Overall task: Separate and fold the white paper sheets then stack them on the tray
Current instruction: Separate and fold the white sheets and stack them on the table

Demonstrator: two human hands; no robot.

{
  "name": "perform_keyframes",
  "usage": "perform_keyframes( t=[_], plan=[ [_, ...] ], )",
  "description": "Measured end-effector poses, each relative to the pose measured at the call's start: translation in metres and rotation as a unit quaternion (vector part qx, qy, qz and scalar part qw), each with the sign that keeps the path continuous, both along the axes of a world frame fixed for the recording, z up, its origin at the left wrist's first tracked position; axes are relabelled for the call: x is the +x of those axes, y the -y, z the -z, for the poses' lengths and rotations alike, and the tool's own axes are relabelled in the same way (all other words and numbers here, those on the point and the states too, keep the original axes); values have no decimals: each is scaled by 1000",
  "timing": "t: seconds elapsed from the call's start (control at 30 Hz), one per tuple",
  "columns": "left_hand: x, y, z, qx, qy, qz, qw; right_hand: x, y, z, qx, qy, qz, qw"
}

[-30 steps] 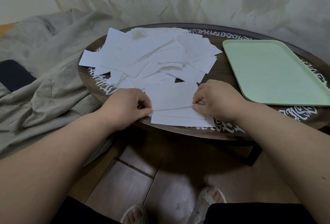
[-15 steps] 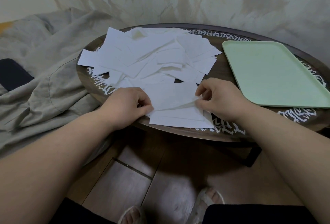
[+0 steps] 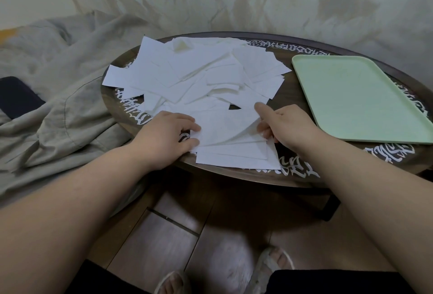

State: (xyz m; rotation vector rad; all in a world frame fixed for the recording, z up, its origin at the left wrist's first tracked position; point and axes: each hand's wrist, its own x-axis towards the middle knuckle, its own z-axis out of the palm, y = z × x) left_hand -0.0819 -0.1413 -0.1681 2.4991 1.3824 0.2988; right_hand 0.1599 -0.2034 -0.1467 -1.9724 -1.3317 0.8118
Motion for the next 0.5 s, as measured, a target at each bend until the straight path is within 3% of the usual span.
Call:
perform_keyframes(
  t=[0.5],
  plan=[
    [-1, 3, 1, -1, -4, 7, 1000, 4, 2, 7, 29, 105, -37, 993]
  ],
)
